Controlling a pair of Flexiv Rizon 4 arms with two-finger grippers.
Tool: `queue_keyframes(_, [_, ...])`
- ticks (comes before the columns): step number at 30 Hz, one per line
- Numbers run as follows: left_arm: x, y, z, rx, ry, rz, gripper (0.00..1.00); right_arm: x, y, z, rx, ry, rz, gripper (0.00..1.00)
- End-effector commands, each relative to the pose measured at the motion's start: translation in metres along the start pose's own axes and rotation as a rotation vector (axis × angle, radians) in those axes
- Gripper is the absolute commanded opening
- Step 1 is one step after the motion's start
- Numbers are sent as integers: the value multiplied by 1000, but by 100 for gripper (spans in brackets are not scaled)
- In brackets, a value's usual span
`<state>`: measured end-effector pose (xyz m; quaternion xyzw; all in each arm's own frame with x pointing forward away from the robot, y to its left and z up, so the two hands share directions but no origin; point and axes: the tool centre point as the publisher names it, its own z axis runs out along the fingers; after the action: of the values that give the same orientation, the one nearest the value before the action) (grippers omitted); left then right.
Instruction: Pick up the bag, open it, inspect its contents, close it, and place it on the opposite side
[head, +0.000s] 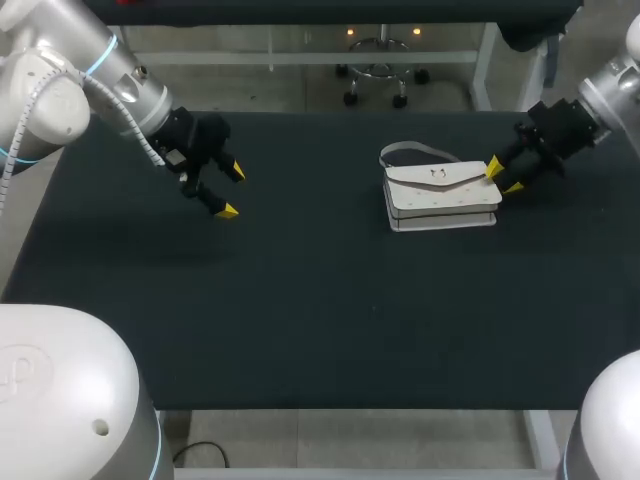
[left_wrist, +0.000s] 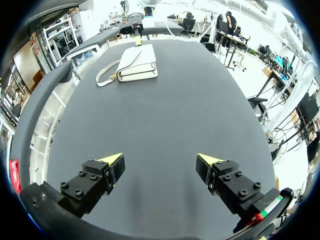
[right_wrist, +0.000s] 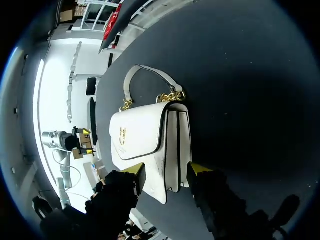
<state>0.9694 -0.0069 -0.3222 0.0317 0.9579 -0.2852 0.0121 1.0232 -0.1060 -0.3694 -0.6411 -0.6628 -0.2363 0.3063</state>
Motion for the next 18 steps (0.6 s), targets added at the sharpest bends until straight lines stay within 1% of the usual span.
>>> queue_keyframes(1, [0,0,1,3,-3,1,100,-1,-6,7,-36,10,3,42])
queue_keyframes(7, [0,0,1,3,-3,1,100,0,-6,10,-50,17,22,39])
queue_keyframes(14, [0,0,1,3,-3,1,100,1,-8,10,-87,17,39,34])
queue_keyframes(18, [0,0,1,3,-3,1,100,3,-9,14,-83,24,40,33])
